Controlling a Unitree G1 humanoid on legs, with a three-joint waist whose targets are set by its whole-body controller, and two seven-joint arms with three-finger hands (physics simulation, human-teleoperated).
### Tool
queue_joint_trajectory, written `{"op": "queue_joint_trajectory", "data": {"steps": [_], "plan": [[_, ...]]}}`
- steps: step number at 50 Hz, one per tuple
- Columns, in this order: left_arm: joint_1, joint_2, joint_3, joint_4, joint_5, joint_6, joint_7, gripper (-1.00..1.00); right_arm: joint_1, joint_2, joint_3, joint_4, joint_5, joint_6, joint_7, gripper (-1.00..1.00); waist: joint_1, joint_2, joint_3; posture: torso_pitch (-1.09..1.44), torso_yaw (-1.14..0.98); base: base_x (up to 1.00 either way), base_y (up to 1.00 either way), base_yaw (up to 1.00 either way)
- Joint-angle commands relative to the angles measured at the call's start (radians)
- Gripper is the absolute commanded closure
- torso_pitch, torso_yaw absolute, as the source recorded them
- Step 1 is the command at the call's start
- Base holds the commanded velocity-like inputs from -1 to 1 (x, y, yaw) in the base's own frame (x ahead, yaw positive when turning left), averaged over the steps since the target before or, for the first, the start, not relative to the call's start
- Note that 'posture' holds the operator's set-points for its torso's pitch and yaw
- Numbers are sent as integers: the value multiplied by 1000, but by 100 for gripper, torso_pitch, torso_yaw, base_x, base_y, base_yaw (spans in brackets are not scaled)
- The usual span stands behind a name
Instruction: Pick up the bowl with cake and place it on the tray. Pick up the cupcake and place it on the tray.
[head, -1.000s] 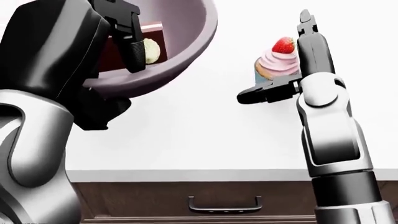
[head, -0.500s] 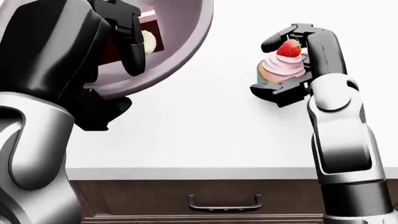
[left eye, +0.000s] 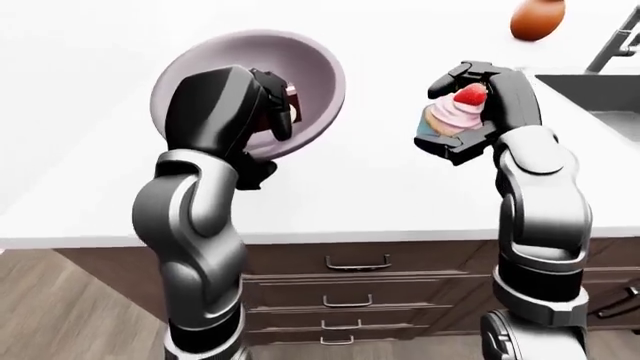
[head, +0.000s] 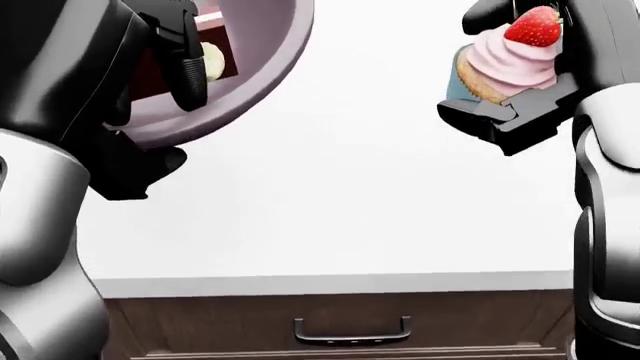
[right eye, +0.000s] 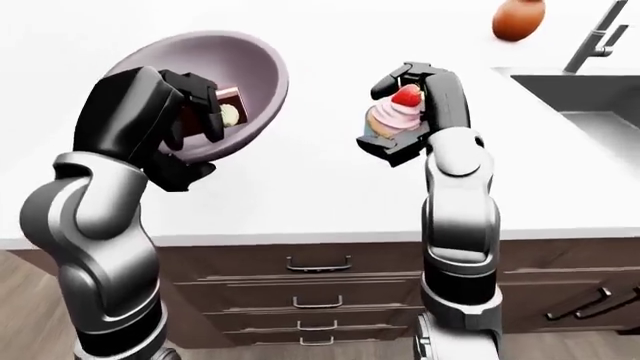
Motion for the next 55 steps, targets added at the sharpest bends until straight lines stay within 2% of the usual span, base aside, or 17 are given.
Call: {"op": "queue_joint_trajectory", "data": {"steps": [1,6,11,13,16,17,21,27,29,30,33,38,40,41,49,53,55], "plan": [[-52,1,-12,-57,4,-24,60,100,-31,-20,-22,-36,-5,-26,-14,100,-13,10,-39,0,0,-42,-68,0],[-55,11,-7,-64,7,-20,49,100,-36,-20,-16,-29,7,-38,-14,100,-27,-2,-24,0,0,-42,-68,0],[-44,11,-8,-71,8,-22,48,100,-43,-20,-13,-45,10,-23,-7,100,-32,-43,-23,0,0,-42,-68,0],[-43,13,-5,-74,6,-23,46,100,-41,-16,-14,-33,16,-44,-9,100,-31,-71,-22,0,0,-44,-68,0],[-43,16,-4,-78,6,-23,42,100,-43,-13,-15,-27,22,-46,-12,100,-14,-165,-49,0,0,-42,-67,0],[-43,16,-3,-76,5,-23,43,100,-43,-13,-14,-29,23,-44,-13,100,-33,-134,-25,0,0,-43,-70,0],[-47,15,-4,-78,7,-21,39,100,-44,-14,-16,-27,27,-44,-15,100,-17,-108,-28,0,0,-43,-69,0],[-41,15,-5,-71,4,-26,48,100,-48,-17,-11,-41,25,-31,-12,100,5,-41,23,0,0,-29,-84,0],[-39,14,-6,-69,4,-27,50,100,-43,-15,-12,-48,26,-29,-11,100,24,21,0,0,0,-17,-90,0],[-38,14,-7,-69,4,-28,50,100,-42,-14,-12,-47,28,-31,-11,100,23,-7,14,0,0,-15,-89,0],[-34,12,-8,-71,5,-29,51,100,-40,-13,-13,-49,30,-33,-12,100,4,12,-26,0,0,-16,-90,0],[-29,10,-9,-73,6,-32,50,100,-31,-11,-14,-41,33,-47,-14,100,9,-61,0,0,0,-16,-91,0],[-25,10,-9,-73,5,-34,53,100,-25,-9,-16,-48,38,-43,-15,100,6,-176,-31,0,0,-16,-91,0],[-28,8,-11,-75,8,-32,48,100,-25,-10,-17,-51,39,-40,-15,100,6,-133,-8,0,0,-16,-91,0],[-29,4,-14,-74,14,-37,44,100,-23,-15,-21,-47,45,-45,-16,100,8,-54,16,0,0,-16,-91,0],[-37,5,-13,-70,14,-40,38,100,-28,-19,-17,-59,42,-27,-12,100,20,5,-5,0,0,-16,-97,0],[-42,2,-16,-70,18,-40,34,100,-25,-19,-19,-59,43,-29,-12,100,11,1,-8,0,0,-16,-100,0]]}}
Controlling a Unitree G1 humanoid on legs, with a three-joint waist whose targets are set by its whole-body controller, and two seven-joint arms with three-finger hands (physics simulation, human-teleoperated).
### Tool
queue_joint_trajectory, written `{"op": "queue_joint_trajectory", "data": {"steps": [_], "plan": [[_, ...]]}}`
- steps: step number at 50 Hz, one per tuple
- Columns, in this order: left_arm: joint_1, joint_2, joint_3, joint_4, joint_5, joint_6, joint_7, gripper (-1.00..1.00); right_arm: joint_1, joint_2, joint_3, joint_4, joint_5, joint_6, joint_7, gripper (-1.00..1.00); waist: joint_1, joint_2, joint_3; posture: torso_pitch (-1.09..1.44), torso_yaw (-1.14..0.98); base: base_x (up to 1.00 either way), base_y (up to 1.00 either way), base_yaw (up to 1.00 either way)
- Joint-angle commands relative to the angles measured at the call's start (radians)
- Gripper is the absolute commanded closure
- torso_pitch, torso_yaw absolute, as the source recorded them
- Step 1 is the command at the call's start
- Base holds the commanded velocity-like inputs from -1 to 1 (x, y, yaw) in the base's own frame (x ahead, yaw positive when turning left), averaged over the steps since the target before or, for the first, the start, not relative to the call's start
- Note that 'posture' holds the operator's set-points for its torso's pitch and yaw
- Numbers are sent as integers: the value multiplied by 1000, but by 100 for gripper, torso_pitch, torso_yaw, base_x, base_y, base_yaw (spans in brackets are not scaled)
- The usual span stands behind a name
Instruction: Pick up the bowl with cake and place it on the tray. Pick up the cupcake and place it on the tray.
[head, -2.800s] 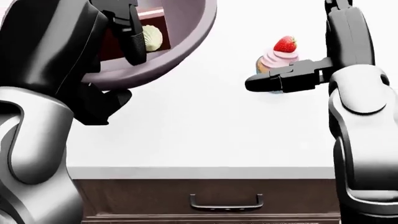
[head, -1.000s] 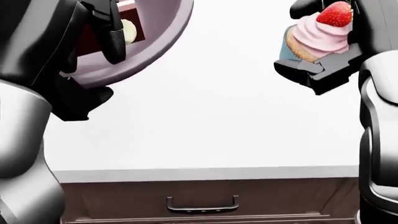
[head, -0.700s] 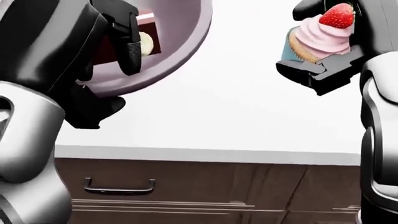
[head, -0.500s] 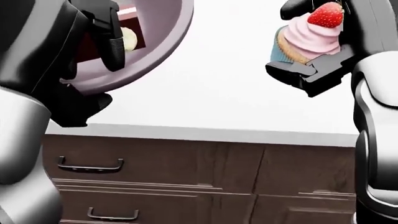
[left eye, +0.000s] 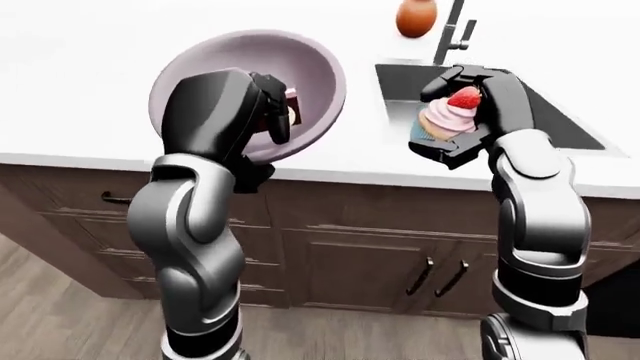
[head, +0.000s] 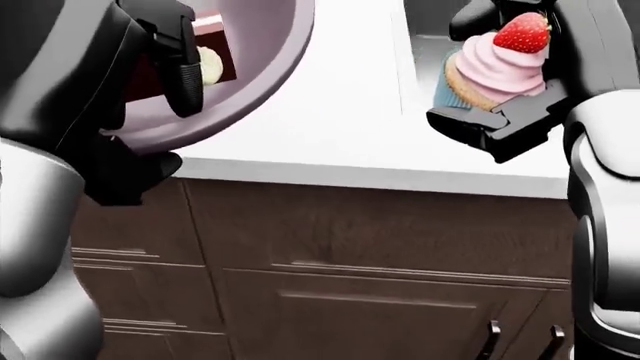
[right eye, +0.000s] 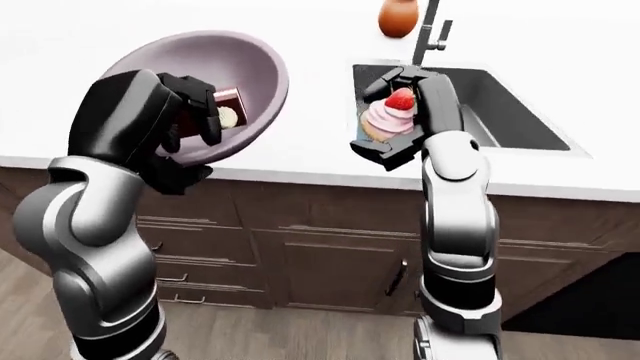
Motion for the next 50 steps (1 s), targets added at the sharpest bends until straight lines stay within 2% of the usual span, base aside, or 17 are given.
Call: {"op": "queue_joint_trajectory", "data": {"steps": [1,6,9,10,17,21,26,27,29,30,33,37,38,42,46,49,50], "plan": [[-57,-4,-16,-43,6,-21,49,100,-40,-21,-30,-30,-11,-35,-13,100,-14,12,-39,0,0,-16,-100,0],[-59,-8,-15,-44,3,-23,56,100,-32,-21,-32,-37,-6,-36,-14,100,-16,-30,-15,0,0,-16,-100,0],[-61,-12,-19,-39,6,-24,61,100,-34,-25,-35,-40,-3,-34,-12,100,-15,-174,-48,0,0,-17,-100,0],[-61,-11,-19,-39,7,-24,60,100,-33,-26,-34,-44,-3,-31,-12,100,-19,-126,-20,0,0,-16,-100,0],[-59,-8,-15,-45,5,-23,57,100,-31,-25,-33,-67,-4,-11,-12,100,-21,-60,0,0,0,-18,-100,0],[-57,-9,-16,-44,5,-23,60,100,-30,-27,-37,-65,-1,-14,-11,100,-11,10,-26,0,0,-31,-100,0],[-58,-9,-17,-41,5,-23,62,100,-31,-29,-39,-65,2,-10,-12,100,-29,9,-48,0,0,-31,-100,0],[-60,-9,-16,-41,6,-23,61,100,-30,-28,-42,-58,5,-14,-14,100,-61,-2,-41,0,0,-31,0,-100],[-61,-8,-16,-43,7,-22,58,100,-27,-27,-42,-56,13,-15,-12,100,-79,-196,-30,0,0,-25,0,-100],[-61,-8,-16,-43,7,-22,57,100,-27,-28,-42,-55,14,-16,-13,100,-75,-189,-34,0,0,-23,0,-100],[-61,-8,-16,-44,7,-22,57,100,-33,-34,-40,-63,13,-8,-12,100,-71,-125,-43,0,0,-19,-33,-67],[-59,-7,-15,-45,6,-23,57,100,-35,-34,-38,-62,16,-11,-10,100,-12,68,20,0,0,-15,-100,0],[-54,-7,-15,-46,5,-24,59,100,-36,-33,-39,-62,17,-9,-10,100,-7,30,42,0,0,-12,-100,0],[-60,-5,-14,-44,5,-25,56,100,-41,-35,-38,-60,18,-7,-8,100,-10,16,-34,0,0,-12,-100,0],[-66,-4,-14,-42,5,-24,54,100,-41,-36,-38,-69,19,1,-6,100,-3,-37,-14,0,0,-13,-100,0],[-59,-6,-15,-45,6,-24,56,100,-33,-33,-40,-70,22,-8,-7,100,0,-173,-47,0,0,-13,-100,0],[-58,-7,-15,-47,7,-24,55,100,-31,-32,-40,-72,23,-10,-7,100,-13,-125,-11,0,0,-13,-100,0]]}}
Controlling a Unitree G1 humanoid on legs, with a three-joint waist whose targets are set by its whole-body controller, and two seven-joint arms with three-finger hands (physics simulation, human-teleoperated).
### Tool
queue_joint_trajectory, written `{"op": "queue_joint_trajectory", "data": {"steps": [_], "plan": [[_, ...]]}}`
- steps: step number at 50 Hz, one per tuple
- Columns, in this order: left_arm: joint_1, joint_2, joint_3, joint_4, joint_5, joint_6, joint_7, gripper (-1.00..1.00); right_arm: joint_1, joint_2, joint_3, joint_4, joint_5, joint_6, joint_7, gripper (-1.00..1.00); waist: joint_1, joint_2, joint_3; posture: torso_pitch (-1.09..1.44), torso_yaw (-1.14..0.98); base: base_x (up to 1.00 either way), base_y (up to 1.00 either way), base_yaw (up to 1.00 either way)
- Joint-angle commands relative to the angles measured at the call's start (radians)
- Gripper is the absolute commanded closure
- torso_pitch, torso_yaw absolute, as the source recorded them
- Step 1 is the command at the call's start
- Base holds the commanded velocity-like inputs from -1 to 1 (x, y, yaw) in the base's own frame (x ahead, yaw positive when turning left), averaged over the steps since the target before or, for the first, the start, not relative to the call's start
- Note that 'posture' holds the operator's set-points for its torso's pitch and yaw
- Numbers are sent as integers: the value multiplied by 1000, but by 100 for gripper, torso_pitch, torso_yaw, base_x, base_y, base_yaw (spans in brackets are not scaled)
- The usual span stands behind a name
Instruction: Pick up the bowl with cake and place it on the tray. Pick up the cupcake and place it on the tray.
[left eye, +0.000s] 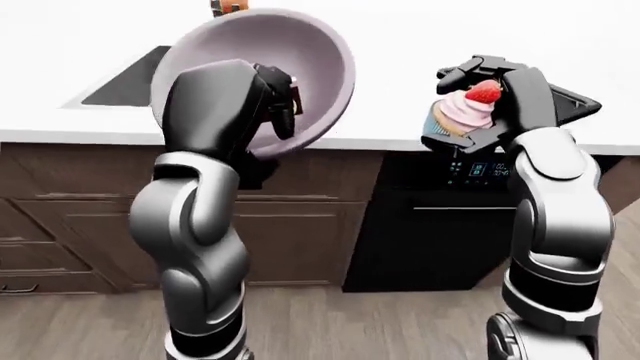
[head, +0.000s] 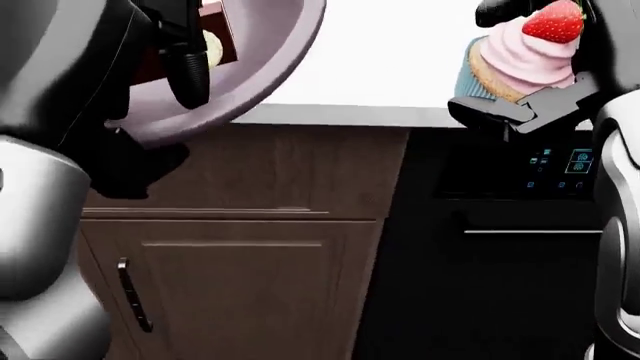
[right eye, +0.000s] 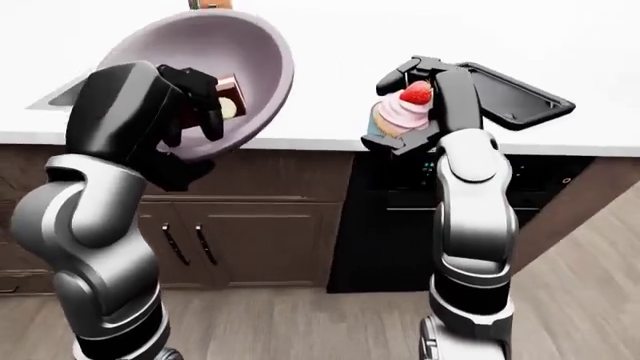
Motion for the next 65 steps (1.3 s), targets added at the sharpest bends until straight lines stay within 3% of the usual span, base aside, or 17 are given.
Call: {"op": "queue_joint_trajectory", "data": {"steps": [1,8,10,15,18,20,21,29,31,38,43,44,45,48,50,52,65], "plan": [[-41,8,2,-35,-6,-20,33,100,-34,-3,0,-22,2,-26,-5,100,10,-5,-23,0,0,-13,-100,0],[-35,11,4,-36,-10,-21,37,100,-41,-5,5,-44,3,-1,-3,100,0,62,-16,0,0,-13,-100,0],[-32,11,5,-34,-11,-22,42,100,-39,-3,4,-32,5,-16,-7,100,11,122,-35,0,0,-12,-100,0],[-31,12,5,-33,-11,-19,43,100,-35,-3,0,-21,9,-30,-9,100,-1,122,-54,0,0,-12,-100,0],[-33,11,3,-33,-10,-18,41,100,-37,-5,2,-25,10,-25,-8,100,3,69,-25,0,0,-13,-100,0],[-34,12,4,-31,-11,-19,42,100,-38,-5,2,-27,10,-23,-8,100,-3,-61,-60,0,0,-12,-100,0],[-34,12,3,-31,-11,-19,41,100,-39,-6,2,-27,11,-24,-8,100,-4,8,-25,0,0,-12,-100,0],[-43,15,6,-37,-8,-17,29,100,-50,-8,5,-51,7,-2,-4,100,-7,70,-9,0,0,-10,-84,0],[-53,17,8,-37,-7,-15,23,100,-54,-10,6,-56,5,-4,-2,100,-16,43,-2,0,0,0,0,0],[-59,21,11,-41,-6,-12,17,100,-53,-11,2,-59,5,-6,0,100,-33,101,-12,0,0,0,0,0],[-66,29,18,-43,-12,-11,11,100,-65,-17,0,-70,3,15,0,100,-76,58,-16,0,0,0,0,0],[-67,31,19,-45,-13,-9,10,100,-69,-18,-2,-75,3,22,-1,100,-77,90,-16,0,0,0,0,0],[-66,32,19,-47,-14,-8,9,100,-70,-19,-2,-78,2,27,-3,100,-74,169,-23,0,0,0,0,0],[-68,37,22,-50,-15,-7,5,100,-72,-22,-2,-82,1,33,-5,100,-56,100,-28,0,0,0,0,0],[-69,38,23,-48,-17,-5,7,100,-76,-22,-1,-76,2,32,-6,100,-16,8,-31,0,0,5,1,0],[-72,41,25,-44,-20,-5,9,100,-83,-24,-2,-69,4,32,-7,100,-17,4,-4,0,0,15,23,0],[-88,49,26,-53,-19,6,-6,100,-106,-26,-3,-64,10,41,-14,100,-25,9,-39,0,0,14,69,0]]}}
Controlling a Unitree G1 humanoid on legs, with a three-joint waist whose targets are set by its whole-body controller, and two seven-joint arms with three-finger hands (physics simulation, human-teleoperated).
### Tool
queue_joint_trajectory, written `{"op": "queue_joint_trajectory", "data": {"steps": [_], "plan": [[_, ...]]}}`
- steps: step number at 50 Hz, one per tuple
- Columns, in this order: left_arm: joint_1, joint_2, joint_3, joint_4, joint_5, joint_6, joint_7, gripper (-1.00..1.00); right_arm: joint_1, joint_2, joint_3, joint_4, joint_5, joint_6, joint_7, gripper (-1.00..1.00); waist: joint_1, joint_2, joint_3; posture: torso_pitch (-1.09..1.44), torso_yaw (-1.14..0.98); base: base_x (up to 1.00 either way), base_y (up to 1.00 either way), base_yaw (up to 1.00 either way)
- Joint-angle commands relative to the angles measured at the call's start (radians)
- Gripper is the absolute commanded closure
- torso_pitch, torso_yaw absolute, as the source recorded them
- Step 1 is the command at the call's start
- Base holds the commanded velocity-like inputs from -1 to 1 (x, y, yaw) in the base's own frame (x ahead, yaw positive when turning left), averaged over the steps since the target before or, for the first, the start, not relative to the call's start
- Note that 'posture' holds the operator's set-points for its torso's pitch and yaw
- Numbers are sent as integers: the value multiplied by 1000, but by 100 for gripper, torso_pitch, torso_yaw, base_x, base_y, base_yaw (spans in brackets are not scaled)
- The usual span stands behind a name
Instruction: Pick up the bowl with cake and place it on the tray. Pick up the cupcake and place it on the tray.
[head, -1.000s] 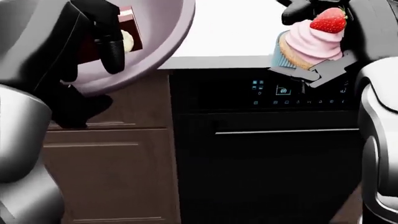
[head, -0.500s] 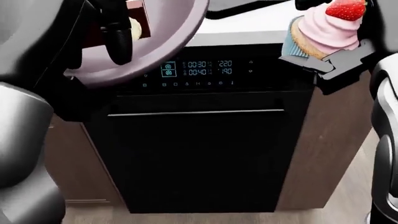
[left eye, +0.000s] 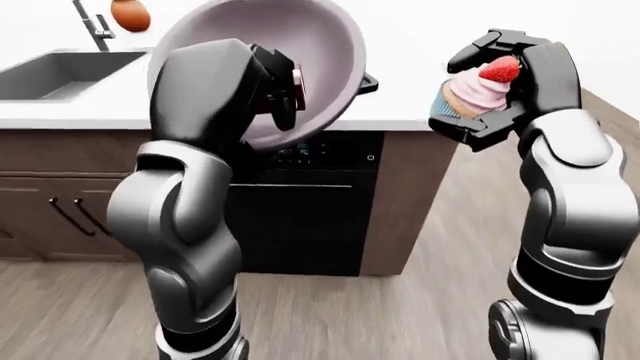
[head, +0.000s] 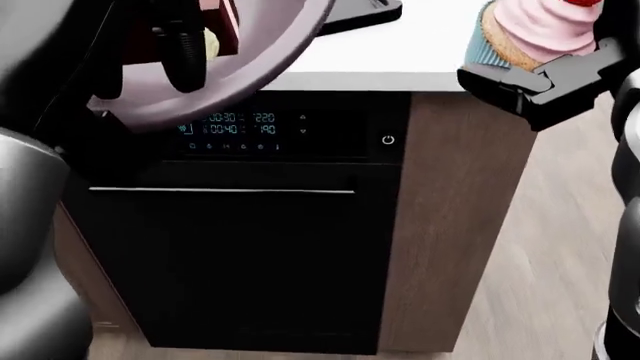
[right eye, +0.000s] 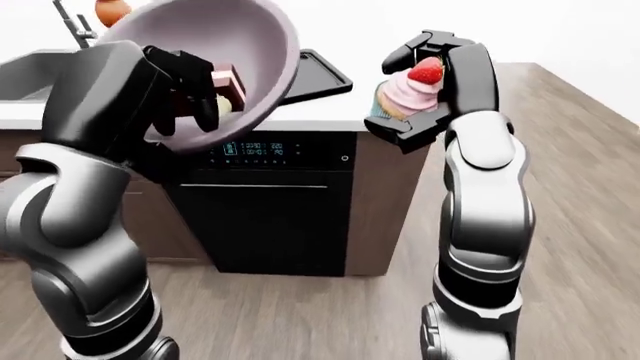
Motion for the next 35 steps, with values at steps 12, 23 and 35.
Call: {"op": "queue_joint_trajectory", "data": {"steps": [12,23,35], "plan": [[-54,20,28,-28,29,3,14,100,-50,-14,4,-44,11,6,-7,100,11,26,-3,0,0,2,17,0],[-84,35,35,-14,22,8,3,100,-58,-14,1,-46,16,9,-13,100,28,35,-30,0,0,0,9,0],[-100,40,33,1,23,6,-10,100,-67,-19,2,-54,22,20,-14,100,18,-1,-17,0,0,10,6,0]]}}
